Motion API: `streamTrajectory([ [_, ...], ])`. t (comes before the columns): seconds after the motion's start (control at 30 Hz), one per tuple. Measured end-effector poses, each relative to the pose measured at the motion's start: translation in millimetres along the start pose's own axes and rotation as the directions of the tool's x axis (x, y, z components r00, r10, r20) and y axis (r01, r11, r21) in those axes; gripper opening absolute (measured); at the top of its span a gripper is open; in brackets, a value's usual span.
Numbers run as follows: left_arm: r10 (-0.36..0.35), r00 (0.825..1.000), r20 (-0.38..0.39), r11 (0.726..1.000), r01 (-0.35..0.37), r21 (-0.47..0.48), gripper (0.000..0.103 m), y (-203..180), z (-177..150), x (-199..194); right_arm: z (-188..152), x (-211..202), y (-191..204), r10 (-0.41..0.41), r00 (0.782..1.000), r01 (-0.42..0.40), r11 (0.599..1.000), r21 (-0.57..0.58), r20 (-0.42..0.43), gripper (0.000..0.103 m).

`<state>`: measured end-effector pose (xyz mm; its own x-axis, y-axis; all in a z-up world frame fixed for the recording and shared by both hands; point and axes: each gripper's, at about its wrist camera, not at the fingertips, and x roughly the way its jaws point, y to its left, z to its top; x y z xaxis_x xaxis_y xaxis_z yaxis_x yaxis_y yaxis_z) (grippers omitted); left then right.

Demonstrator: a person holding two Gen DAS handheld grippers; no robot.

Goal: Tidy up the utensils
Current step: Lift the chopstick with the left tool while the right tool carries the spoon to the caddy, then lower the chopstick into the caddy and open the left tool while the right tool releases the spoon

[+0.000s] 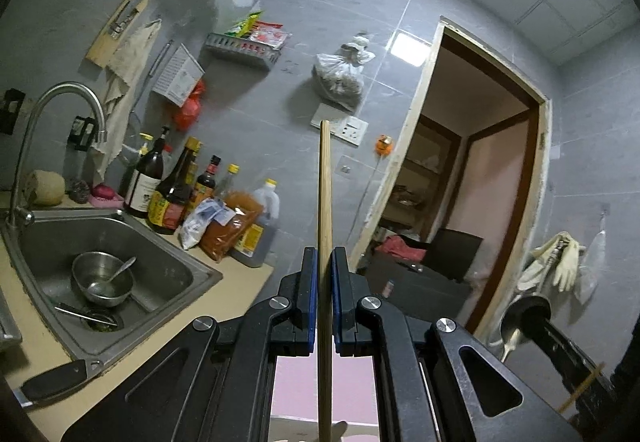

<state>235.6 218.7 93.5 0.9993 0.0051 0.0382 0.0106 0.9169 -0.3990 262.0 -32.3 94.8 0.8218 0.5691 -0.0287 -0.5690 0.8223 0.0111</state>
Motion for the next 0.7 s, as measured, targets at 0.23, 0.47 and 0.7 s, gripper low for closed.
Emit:
streamTrajectory([
  [0.23,0.098,0.994,0.039,0.992,-0.101,0.069,0.004,-7.8,-31.3,-5.0,-21.4,-1.6,-4.0,0.066,0.996,-0.065,0.998,0.022,-0.061,0.005],
  [0.47,0.116,0.992,-0.039,0.983,-0.109,0.149,0.005,-19.2,-51.3,-13.2,-33.3,-1.8,-7.1,0.118,0.986,-0.112,0.992,0.058,-0.117,0.006],
  [0.7,0.081,0.968,-0.237,0.979,-0.034,0.199,0.005,-26.5,-68.9,-15.8,-41.3,0.5,-10.2,0.154,0.974,-0.138,0.985,0.102,-0.169,0.022],
])
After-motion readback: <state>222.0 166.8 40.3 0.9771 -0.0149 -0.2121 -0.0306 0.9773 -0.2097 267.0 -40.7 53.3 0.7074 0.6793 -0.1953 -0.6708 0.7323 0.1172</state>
